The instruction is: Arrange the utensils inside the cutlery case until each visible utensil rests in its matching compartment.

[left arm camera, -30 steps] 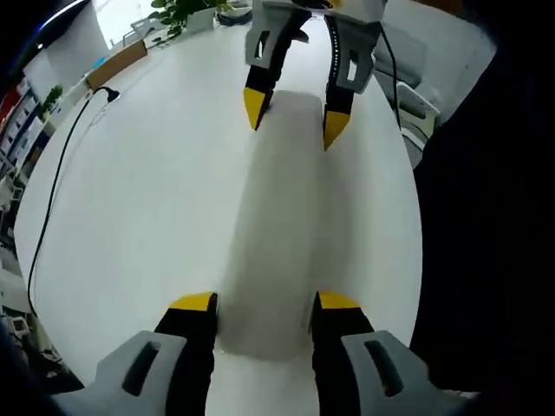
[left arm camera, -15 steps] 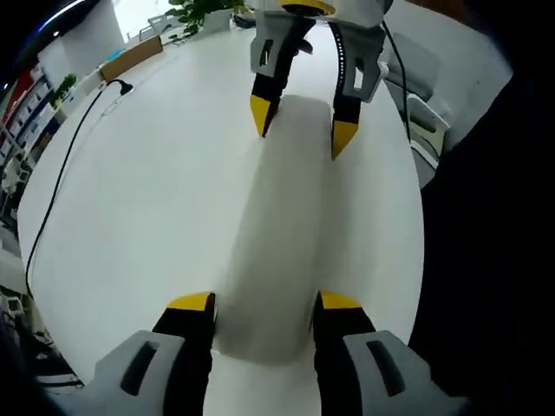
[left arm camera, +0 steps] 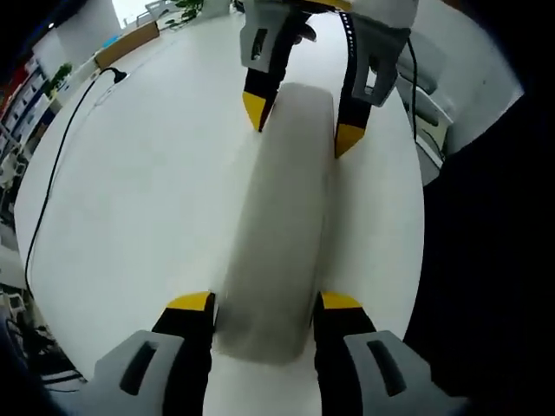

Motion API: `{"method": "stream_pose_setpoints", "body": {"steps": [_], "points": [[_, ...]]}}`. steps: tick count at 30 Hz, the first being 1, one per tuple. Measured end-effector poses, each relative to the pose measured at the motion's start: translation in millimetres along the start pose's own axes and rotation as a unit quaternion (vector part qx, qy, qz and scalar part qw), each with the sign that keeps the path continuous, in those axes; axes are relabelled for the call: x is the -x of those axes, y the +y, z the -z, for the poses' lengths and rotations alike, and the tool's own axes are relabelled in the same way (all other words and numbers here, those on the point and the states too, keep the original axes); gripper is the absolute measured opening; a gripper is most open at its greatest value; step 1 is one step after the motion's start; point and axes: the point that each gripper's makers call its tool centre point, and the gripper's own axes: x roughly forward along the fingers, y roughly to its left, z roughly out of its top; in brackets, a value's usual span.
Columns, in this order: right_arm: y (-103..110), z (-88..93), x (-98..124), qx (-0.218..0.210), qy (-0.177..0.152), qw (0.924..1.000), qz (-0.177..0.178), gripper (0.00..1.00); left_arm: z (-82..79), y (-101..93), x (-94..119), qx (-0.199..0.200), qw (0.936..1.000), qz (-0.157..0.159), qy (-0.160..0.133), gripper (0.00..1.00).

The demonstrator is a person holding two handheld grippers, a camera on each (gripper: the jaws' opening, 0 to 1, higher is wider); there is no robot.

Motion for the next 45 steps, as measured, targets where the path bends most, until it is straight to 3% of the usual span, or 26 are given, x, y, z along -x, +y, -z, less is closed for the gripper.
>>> {"method": "stream_pose_setpoints", "body": {"steps": [5, 8, 10, 12, 14, 17, 19, 21, 23, 25, 26, 27, 28, 29, 30, 35, 36, 37, 38, 39, 40, 42, 44, 45], "points": [[-1.3, 0.6, 0.6, 0.000, -0.003, 1.0000, -0.003, 0.43, -0.4, -0.2, -0.1, 0.002, 0.9999, 0.001, 0.016, 0.50], [-1.4, -0.5, 1.5, 0.021, 0.002, 0.9997, -0.015, 0.46, -3.3, -7.0, -3.2, -0.033, 0.9993, 0.013, 0.012, 0.66], [-1.1, -2.1, 0.8, 0.017, -0.005, 0.9995, -0.026, 0.65, 3.1, -10.1, -5.2, -0.074, 0.9968, 0.024, 0.019, 0.84], [-3.5, 2.4, 2.2, 0.003, 0.000, 0.9996, -0.027, 0.84, 21.0, -4.8, -4.0, -0.062, 0.9962, 0.020, 0.059, 0.96], [-8.6, 3.7, 13.3, 0.004, -0.017, 0.9996, -0.023, 0.84, 21.7, 0.4, -0.5, -0.053, 0.9973, 0.022, 0.045, 0.95], [-13.8, -4.9, 31.4, -0.037, -0.072, 0.9966, -0.016, 0.87, 12.8, 5.4, 15.8, -0.010, 0.9995, 0.022, -0.018, 0.92], [-11.6, -14.4, 50.0, -0.070, -0.137, 0.9876, -0.033, 0.92, -3.0, 11.0, 35.4, 0.000, 0.9946, 0.007, -0.104, 1.00], [-8.9, -17.6, 68.8, -0.096, -0.187, 0.9765, -0.049, 0.98, -5.2, 9.7, 56.4, 0.032, 0.9894, 0.011, -0.141, 1.00], [-8.9, -22.2, 90.8, -0.122, -0.244, 0.9600, -0.061, 1.00, -11.4, 10.9, 82.1, 0.099, 0.9750, 0.022, -0.198, 1.00], [-11.2, -28.5, 114.3, -0.161, -0.307, 0.9355, -0.066, 0.99, -19.5, 16.1, 109.9, 0.169, 0.9482, 0.032, -0.267, 1.00], [-12.2, -32.7, 128.1, -0.186, -0.345, 0.9171, -0.071, 0.99, -21.7, 19.5, 121.4, 0.198, 0.9338, 0.034, -0.296, 1.00], [-13.2, -34.6, 137.4, -0.200, -0.370, 0.9041, -0.075, 1.00, -23.7, 24.3, 133.6, 0.228, 0.9166, 0.035, -0.327, 1.00], [-13.6, -36.4, 145.6, -0.212, -0.391, 0.8920, -0.078, 1.00, -24.1, 32.9, 149.8, 0.267, 0.8898, 0.031, -0.369, 1.00], [-14.8, -36.7, 151.4, -0.223, -0.406, 0.8825, -0.080, 1.00, -22.9, 37.3, 158.5, 0.288, 0.8749, 0.027, -0.389, 1.00], [-18.6, -36.0, 159.7, -0.243, -0.426, 0.8678, -0.078, 1.00, -18.2, 45.3, 170.5, 0.313, 0.8558, 0.016, -0.412, 1.00], [-30.3, -38.3, 190.4, -0.278, -0.493, 0.8228, -0.053, 1.00, 3.4, 71.3, 211.0, 0.352, 0.8093, -0.049, -0.468, 1.00], [-31.9, -39.0, 196.3, -0.288, -0.506, 0.8115, -0.049, 1.00, 8.1, 77.3, 222.1, 0.364, 0.7919, -0.065, -0.486, 1.00], [-32.9, -39.0, 199.4, -0.294, -0.514, 0.8045, -0.047, 1.00, 10.3, 80.3, 229.7, 0.370, 0.7804, -0.076, -0.498, 1.00], [-33.6, -39.7, 203.7, -0.301, -0.527, 0.7937, -0.043, 1.00, 15.4, 86.8, 241.2, 0.383, 0.7570, -0.100, -0.520, 1.00], [-34.2, -39.9, 206.6, -0.306, -0.536, 0.7855, -0.041, 1.00, 17.4, 88.6, 244.7, 0.388, 0.7493, -0.109, -0.526, 1.00], [-34.0, -39.9, 208.5, -0.313, -0.544, 0.7778, -0.039, 1.00, 22.1, 90.6, 252.2, 0.394, 0.7333, -0.127, -0.540, 1.00], [-34.0, -38.5, 212.7, -0.331, -0.561, 0.7576, -0.038, 1.00, 28.0, 89.7, 259.4, 0.407, 0.7117, -0.140, -0.555, 1.00], [-33.0, -35.2, 213.3, -0.341, -0.567, 0.7487, -0.037, 1.00, 32.6, 87.6, 262.0, 0.418, 0.6997, -0.142, -0.562, 1.00], [-33.9, -33.3, 215.7, -0.352, -0.577, 0.7365, -0.035, 1.00, 35.9, 85.6, 263.6, 0.425, 0.6927, -0.140, -0.566, 1.00]]}}
